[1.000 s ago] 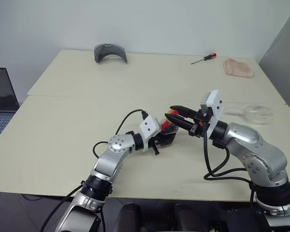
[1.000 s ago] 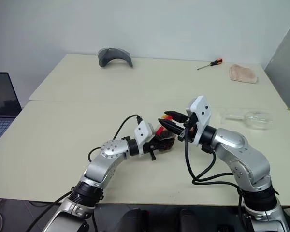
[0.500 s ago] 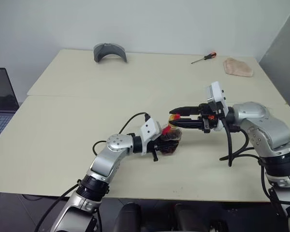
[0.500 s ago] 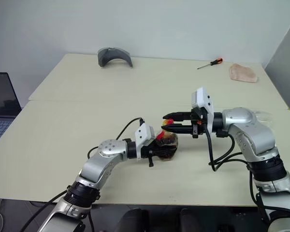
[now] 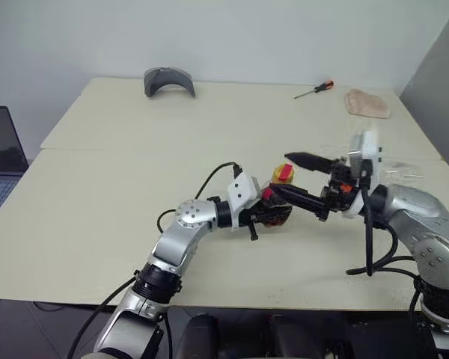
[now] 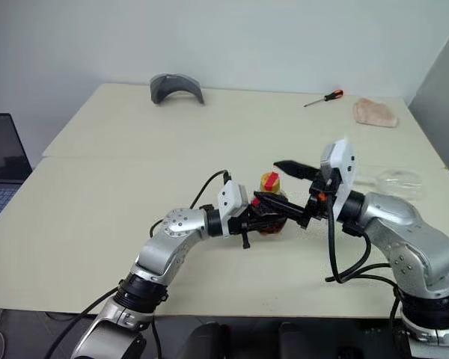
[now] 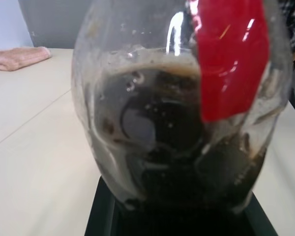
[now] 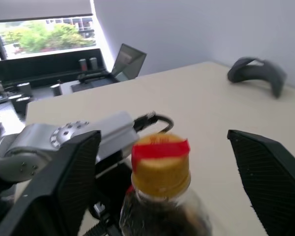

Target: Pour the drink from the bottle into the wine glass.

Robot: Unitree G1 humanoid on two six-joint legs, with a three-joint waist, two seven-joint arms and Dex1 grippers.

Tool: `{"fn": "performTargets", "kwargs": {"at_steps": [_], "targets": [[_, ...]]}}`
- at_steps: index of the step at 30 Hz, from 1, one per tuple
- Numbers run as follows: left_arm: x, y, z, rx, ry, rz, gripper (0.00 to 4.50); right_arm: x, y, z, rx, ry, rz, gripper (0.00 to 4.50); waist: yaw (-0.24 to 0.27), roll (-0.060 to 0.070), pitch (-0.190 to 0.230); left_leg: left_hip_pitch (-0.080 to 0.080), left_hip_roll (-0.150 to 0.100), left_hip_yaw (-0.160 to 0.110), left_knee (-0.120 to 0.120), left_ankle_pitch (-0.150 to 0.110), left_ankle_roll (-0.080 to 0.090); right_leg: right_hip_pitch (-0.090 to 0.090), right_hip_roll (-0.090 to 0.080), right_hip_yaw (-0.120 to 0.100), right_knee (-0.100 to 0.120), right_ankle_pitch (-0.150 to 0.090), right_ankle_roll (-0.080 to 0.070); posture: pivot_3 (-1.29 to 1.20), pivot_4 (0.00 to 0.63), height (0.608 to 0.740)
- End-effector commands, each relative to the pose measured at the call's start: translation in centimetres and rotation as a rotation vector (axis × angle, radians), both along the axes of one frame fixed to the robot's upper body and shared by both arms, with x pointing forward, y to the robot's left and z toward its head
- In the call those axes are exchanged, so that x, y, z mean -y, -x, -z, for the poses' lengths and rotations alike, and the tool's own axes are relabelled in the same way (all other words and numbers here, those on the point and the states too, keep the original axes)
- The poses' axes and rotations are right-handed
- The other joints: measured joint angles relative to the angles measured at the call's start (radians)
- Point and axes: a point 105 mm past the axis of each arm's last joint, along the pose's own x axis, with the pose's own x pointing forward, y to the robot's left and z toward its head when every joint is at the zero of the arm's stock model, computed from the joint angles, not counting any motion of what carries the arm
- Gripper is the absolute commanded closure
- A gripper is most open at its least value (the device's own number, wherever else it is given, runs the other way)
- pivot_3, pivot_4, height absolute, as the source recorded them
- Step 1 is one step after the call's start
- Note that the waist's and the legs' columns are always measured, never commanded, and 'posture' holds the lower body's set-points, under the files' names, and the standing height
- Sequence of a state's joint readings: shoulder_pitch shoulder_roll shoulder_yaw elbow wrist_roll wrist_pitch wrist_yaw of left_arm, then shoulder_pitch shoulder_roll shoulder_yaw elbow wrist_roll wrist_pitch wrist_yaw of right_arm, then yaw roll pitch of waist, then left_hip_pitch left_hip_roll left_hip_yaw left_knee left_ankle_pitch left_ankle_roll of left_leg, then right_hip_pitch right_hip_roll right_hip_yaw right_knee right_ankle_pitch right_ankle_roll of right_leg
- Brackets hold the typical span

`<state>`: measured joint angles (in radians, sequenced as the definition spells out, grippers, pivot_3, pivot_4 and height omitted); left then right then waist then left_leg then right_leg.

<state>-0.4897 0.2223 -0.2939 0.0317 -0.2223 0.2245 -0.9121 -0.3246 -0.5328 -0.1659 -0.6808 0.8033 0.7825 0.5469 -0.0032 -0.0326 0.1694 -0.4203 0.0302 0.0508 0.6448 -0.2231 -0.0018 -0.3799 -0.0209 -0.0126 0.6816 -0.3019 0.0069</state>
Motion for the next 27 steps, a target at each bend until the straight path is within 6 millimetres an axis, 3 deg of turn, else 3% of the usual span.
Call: {"fn": "performTargets", "kwargs": {"at_steps": [1,6,10,23,27], "targets": [[0.2,-0.3,-1.6,0.05,0.047,-0.001,3.65,-0.1,1.0,-0.6,0.046,-0.039,0.12,0.0,0.0,0.0,0.0,0.0,0.0,0.0,0.0,0.0,0.0,0.0,0.0,0.0,0.0,0.0,0.0,0.0,0.15,0.74],[0.4,-0.4,-1.5,0.032,0.057,0.001,3.65,-0.3,1.2,-0.1,0.07,-0.038,0.232,0.0,0.0,0.0,0.0,0.0,-0.001,0.002,0.001,0.0,0.0,0.0,0.0,0.001,0.0,0.0,0.001,0.0,0.15,0.74],[0.8,-0.3,-1.2,0.027,0.055,0.011,3.65,-0.5,0.1,0.8,0.063,-0.014,0.317,0.0,0.0,0.001,0.0,0.0,-0.001,0.002,0.001,0.0,0.0,-0.001,0.0,0.002,0.0,0.0,0.001,0.0,0.15,0.74],[0.6,-0.2,-0.2,0.059,0.002,0.011,3.65,-0.7,-0.1,0.3,0.078,-0.013,0.32,0.0,0.0,0.0,0.0,0.0,-0.001,0.002,0.0,0.0,0.0,-0.001,0.0,0.002,0.0,0.0,0.001,0.0,0.15,0.74],[0.3,-0.4,0.1,0.076,-0.017,-0.005,3.65,-0.6,-0.2,0.4,0.081,0.005,0.313,1.24,0.0,0.0,0.0,0.0,-0.001,0.002,0.0,0.0,0.0,-0.001,0.0,0.002,0.0,0.0,0.001,0.0,0.15,0.74]]}}
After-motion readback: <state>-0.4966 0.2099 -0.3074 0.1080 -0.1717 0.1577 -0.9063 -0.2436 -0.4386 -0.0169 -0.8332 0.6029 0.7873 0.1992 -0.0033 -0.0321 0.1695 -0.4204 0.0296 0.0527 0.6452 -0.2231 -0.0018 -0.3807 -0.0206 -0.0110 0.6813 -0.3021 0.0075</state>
